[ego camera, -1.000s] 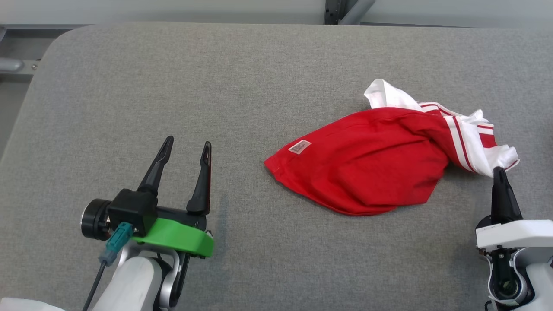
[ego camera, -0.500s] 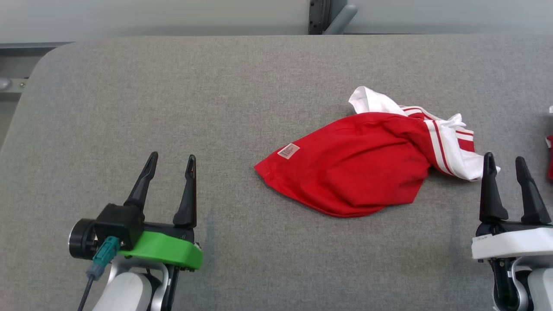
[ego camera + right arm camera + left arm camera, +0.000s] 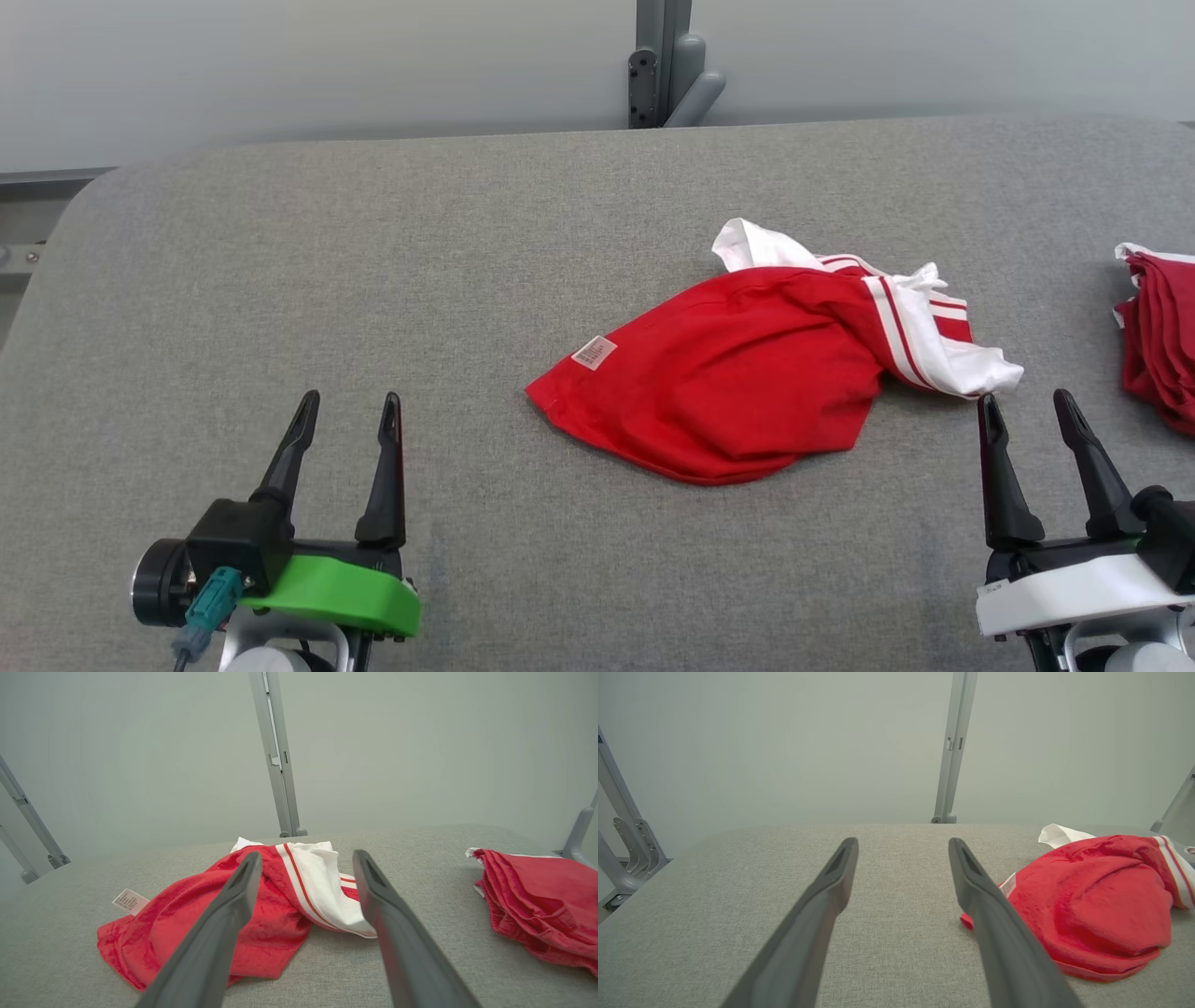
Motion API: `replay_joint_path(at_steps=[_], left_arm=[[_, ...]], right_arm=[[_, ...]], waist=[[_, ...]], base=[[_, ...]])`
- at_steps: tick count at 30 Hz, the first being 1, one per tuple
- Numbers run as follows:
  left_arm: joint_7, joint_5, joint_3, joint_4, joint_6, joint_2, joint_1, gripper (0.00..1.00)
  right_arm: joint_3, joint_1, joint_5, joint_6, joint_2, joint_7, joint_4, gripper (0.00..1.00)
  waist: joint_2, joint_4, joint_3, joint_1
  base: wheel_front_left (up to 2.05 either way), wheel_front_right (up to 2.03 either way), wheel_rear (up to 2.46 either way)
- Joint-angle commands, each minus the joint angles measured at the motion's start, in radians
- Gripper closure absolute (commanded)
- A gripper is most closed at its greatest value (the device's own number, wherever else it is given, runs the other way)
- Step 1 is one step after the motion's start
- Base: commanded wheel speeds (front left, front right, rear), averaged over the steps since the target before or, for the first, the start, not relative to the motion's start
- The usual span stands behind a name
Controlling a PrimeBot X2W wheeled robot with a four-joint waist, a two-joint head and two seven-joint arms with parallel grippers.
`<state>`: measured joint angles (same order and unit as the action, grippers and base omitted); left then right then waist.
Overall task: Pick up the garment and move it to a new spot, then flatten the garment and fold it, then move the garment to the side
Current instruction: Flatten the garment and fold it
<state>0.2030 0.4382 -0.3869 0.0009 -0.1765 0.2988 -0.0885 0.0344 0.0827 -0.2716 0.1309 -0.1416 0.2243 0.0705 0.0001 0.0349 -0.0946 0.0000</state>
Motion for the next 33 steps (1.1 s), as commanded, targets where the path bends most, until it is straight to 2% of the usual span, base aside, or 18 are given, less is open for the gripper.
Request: replay_joint_path(at_steps=[1, 12, 18, 23, 28, 33], left_arm=[[-0.005, 0.007, 0.003, -0.007, -0.009, 0.008, 0.017, 0.0], [-0.012, 0.006, -0.006, -0.023, -0.011, 0.011, -0.002, 0.0], [-0.003, 0.0, -0.009, -0.028, -0.009, 0.005, -0.035, 0.0], [0.002, -0.009, -0.021, -0.024, 0.006, -0.004, -0.084, 0.0], [0.01, -0.013, -0.031, -0.005, 0.018, -0.012, -0.121, 0.0], [0.018, -0.016, -0.034, 0.01, 0.024, -0.019, -0.14, 0.0]], right_arm=[[-0.001, 0.014, 0.004, 0.0, 0.003, -0.006, 0.008, 0.0], [0.005, -0.018, -0.008, 0.0, 0.007, -0.029, 0.002, 0.0], [0.044, -0.084, -0.027, 0.0, -0.031, -0.039, -0.041, 0.0], [0.092, -0.201, -0.051, 0.0, -0.117, -0.068, -0.191, 0.0], [0.056, -0.295, -0.107, 0.0, -0.173, -0.14, -0.344, 0.0], [0.013, -0.36, -0.16, 0.0, -0.193, -0.198, -0.444, 0.0]], waist=[[-0.0001, -0.006, 0.005, 0.0], [-0.0001, 0.006, -0.009, 0.0], [-0.0001, 0.016, -0.054, 0.0], [-0.0001, 0.025, -0.129, 0.0], [-0.0001, 0.029, -0.173, 0.0], [-0.0001, 0.025, -0.19, 0.0]], base=[[0.0, 0.0, 0.0], [0.0, 0.0, 0.0], [0.0, 0.0, 0.0], [0.0, 0.0, 0.0], [0.0, 0.0, 0.0], [0.0, 0.0, 0.0]])
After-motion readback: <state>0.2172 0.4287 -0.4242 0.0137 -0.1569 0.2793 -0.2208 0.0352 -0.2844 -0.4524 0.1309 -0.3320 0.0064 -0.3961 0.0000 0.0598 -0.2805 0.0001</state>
